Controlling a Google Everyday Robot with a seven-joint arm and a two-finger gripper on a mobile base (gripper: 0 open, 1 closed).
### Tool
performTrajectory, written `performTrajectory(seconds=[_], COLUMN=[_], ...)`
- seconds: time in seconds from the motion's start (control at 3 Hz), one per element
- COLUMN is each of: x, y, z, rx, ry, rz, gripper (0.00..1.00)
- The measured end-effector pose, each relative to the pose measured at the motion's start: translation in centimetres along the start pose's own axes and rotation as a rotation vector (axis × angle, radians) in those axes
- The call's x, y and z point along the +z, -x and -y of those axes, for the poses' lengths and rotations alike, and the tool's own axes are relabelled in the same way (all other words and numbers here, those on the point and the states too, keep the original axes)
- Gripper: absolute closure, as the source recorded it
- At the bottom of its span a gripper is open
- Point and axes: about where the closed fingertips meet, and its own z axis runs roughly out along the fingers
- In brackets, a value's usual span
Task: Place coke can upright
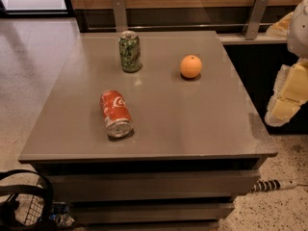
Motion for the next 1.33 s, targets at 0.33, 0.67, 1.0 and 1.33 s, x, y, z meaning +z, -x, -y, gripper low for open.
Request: performTrajectory(seconds=[0.33, 0.67, 1.0, 1.33], x=[0.0, 0.2, 1.0, 1.8], y=[0.0, 0.8, 3.7, 5.9], z=[0.0, 0.8, 1.9, 2.3], rx=[0.0, 0.042, 0.147, 0.271], ry=[0.0, -0.023, -0.008, 0.033], rz=[0.0, 0.018, 0.081, 0.128], gripper=[0.0, 0.0, 0.0, 0.0])
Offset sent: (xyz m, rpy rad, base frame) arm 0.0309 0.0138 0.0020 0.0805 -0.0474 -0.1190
